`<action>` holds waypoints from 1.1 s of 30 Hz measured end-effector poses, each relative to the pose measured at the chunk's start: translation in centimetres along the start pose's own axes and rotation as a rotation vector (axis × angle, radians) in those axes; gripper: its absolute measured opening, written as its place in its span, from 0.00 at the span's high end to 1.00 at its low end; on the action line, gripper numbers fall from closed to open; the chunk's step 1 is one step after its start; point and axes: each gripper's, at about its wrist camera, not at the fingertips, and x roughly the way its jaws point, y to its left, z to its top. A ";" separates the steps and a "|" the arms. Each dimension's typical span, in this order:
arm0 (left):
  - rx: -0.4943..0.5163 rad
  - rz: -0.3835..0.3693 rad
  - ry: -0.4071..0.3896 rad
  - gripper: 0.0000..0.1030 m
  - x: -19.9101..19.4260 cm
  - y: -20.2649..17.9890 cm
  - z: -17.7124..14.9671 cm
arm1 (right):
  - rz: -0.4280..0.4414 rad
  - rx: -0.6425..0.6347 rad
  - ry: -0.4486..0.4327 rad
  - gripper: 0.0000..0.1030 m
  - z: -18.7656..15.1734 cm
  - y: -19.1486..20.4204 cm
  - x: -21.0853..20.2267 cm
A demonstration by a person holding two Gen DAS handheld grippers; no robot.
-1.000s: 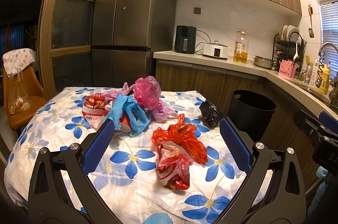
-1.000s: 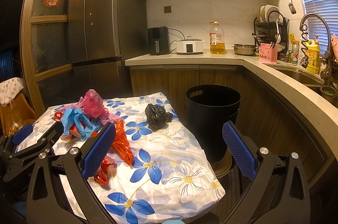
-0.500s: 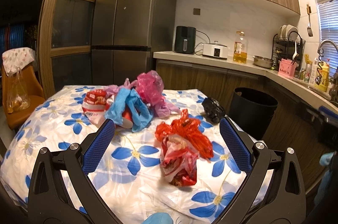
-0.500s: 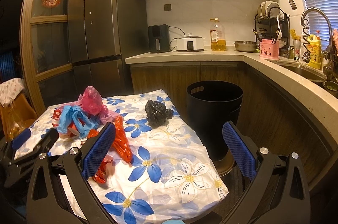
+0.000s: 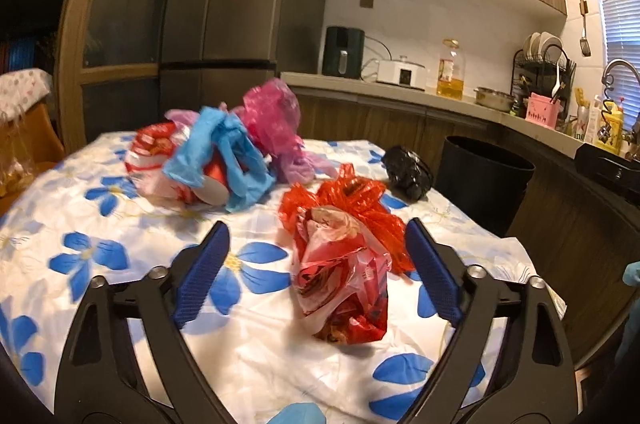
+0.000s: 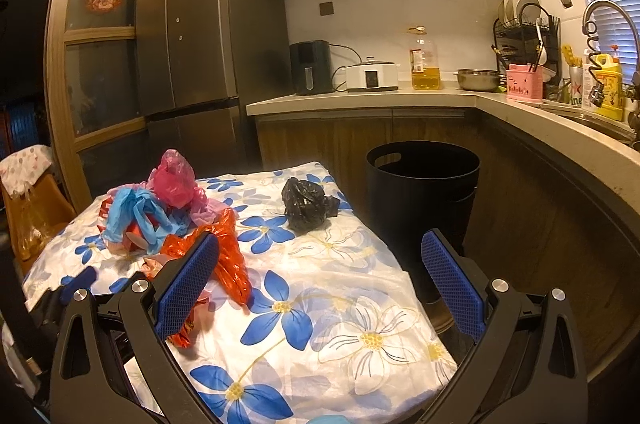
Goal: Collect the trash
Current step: 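Grasp the red-white printed bag with the left tool while the right tool grasps the red bag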
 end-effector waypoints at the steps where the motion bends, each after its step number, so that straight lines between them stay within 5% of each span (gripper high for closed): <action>1: -0.001 0.001 0.015 0.28 0.5 0.1 -0.1 | 0.002 -0.005 0.000 0.05 -0.2 0.0 0.3; 8: -0.012 -0.031 0.114 0.63 3.6 0.5 -1.7 | 0.035 -0.034 0.006 0.09 -1.4 0.7 2.9; 12: 0.004 -0.041 0.115 0.69 3.8 0.6 -1.8 | 0.078 -0.029 0.040 0.13 -2.0 1.3 4.8; 14: -0.009 -0.040 0.115 0.79 3.9 1.0 -1.8 | 0.098 -0.039 0.046 0.26 -2.4 1.9 5.7; 33: -0.105 0.050 0.050 0.86 2.0 5.6 0.7 | 0.266 -0.073 0.220 0.55 -5.9 6.0 13.9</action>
